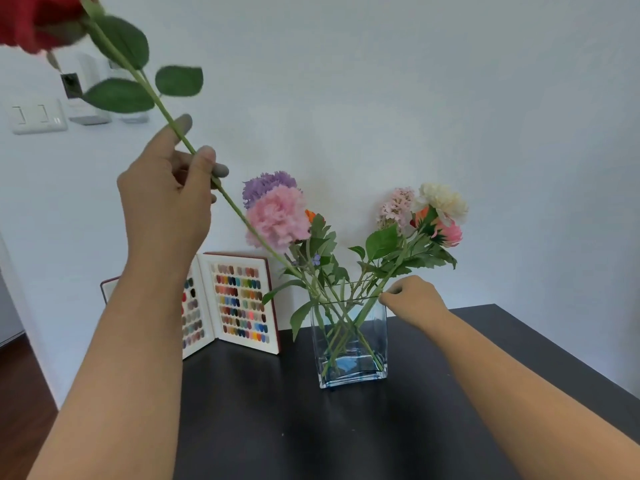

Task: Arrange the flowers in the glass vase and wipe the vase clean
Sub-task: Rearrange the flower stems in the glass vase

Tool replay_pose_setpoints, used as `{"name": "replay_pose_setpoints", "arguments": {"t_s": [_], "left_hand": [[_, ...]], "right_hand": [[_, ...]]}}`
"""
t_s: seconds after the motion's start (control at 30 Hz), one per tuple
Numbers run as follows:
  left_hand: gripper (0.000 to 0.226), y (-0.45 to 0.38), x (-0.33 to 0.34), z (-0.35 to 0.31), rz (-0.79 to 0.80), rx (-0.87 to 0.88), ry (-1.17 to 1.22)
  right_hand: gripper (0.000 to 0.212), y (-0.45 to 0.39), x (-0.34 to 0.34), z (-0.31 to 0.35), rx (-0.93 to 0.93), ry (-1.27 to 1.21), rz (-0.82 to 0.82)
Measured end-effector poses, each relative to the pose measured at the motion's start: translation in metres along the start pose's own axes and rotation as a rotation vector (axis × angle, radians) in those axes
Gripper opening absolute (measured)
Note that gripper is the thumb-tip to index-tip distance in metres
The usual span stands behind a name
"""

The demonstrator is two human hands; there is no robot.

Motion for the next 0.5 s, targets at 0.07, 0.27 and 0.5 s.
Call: {"name": "replay_pose_setpoints", "arguments": {"t_s": [0.07, 0.27, 0.5], "left_hand": [[0.042, 0.002, 0.005, -0.020, -0.038, 0.019, 0.115], [0.038, 0.036, 0.087, -0.025, 0.168, -0.095, 0.195], [0.028, 0.070, 0.144, 0.015, 0.264, -0.022, -0.062]], "right_hand": [[0.032, 0.001, -0.002, -0.001, 0.003, -0.012, 0.007], [0.023, 0.005, -0.010, -0.009, 0.036, -0.060, 0.020], [0.027, 0.003, -0.021, -0.029, 0.055, -0.060, 0.004]]}}
Point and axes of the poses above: each hand's wrist, its own y-axis away from the middle knuckle, its own x-axis out of the palm, z = x × y, the point moved 6 cm from there along -y, towards the middle knuckle, and after that the axes turned 5 degrees about -z, right-handed, at the moved point
